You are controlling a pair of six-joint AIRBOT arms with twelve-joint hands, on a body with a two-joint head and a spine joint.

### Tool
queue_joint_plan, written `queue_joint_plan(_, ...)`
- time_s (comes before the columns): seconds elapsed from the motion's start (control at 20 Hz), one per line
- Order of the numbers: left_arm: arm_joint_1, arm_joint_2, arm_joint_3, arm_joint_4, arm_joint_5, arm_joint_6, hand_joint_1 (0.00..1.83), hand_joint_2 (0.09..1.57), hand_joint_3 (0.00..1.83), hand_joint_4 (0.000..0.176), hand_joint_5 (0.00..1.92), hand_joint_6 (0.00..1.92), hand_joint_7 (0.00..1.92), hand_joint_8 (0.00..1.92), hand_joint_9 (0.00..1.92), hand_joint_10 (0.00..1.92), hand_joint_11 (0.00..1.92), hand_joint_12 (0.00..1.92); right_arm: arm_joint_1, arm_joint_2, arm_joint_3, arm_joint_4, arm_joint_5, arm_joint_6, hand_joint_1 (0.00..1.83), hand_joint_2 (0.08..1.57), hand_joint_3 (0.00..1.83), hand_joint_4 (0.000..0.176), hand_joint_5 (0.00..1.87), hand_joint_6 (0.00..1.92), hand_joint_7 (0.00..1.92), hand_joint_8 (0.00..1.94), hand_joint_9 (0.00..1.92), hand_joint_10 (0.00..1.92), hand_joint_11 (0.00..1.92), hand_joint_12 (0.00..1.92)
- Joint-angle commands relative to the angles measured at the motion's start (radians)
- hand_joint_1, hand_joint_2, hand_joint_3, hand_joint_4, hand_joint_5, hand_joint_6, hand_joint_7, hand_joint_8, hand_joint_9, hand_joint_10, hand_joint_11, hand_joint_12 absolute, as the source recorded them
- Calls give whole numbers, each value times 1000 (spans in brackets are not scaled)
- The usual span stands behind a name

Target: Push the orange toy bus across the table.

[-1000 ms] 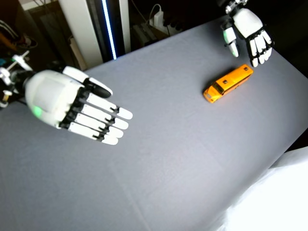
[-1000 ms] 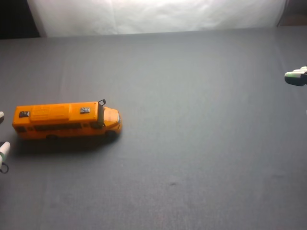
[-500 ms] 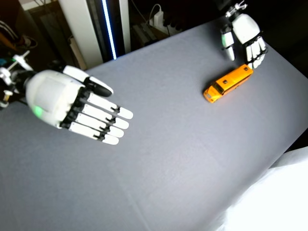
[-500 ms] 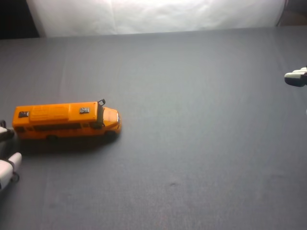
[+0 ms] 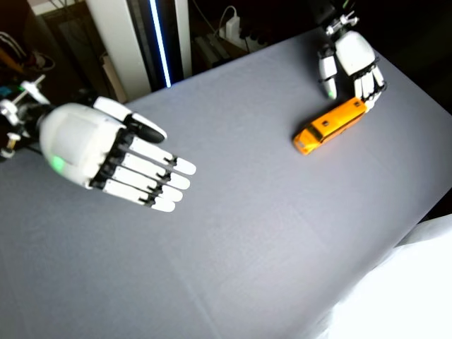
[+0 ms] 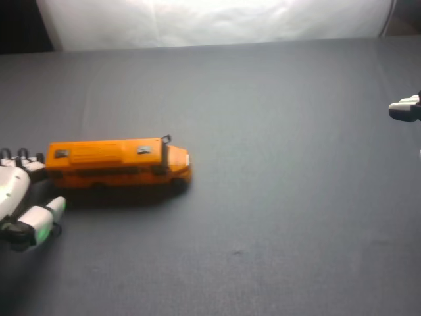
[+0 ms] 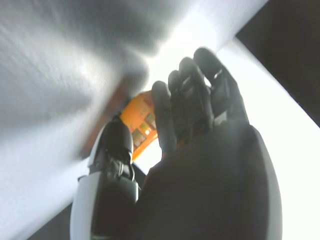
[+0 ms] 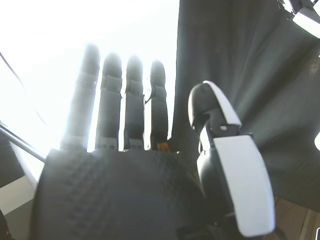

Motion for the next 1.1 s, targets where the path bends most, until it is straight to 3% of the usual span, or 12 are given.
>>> queue_joint_plan(0.0,-13,-5,2,40,-101,2,260,1507,0,0,474,2,351,0,312,2,0,830,9,-1,4,14,119,9,465,1389,0,0,545,1,499,0,471,3,424,135)
queue_joint_plan(0.15,-28,-17,1,67,-90,2,304,1509,0,0,441,1,338,1,273,4,0,686,8,-1,4,14,119,9,452,1386,0,0,541,0,505,2,480,5,433,134)
queue_joint_plan(0.4,-69,-60,17,125,-29,2,255,1496,1,0,434,1,296,0,277,2,42,689,8,-1,5,14,119,9,493,1393,1,0,552,4,514,3,488,3,441,124)
queue_joint_plan(0.6,-107,-102,41,171,24,2,229,1491,0,0,412,0,319,1,253,1,44,518,8,-4,7,14,119,9,505,1397,1,0,561,4,524,5,492,6,451,118)
queue_joint_plan(0.7,-124,-118,47,180,32,2,225,1477,0,0,436,6,342,6,295,5,68,586,8,-5,8,14,119,9,479,1395,0,0,553,0,512,0,478,0,443,108)
queue_joint_plan(1.05,-195,-175,57,272,71,2,201,1480,1,0,461,8,356,3,320,10,34,547,8,-8,9,14,119,9,518,1395,0,0,565,3,530,4,494,5,454,108)
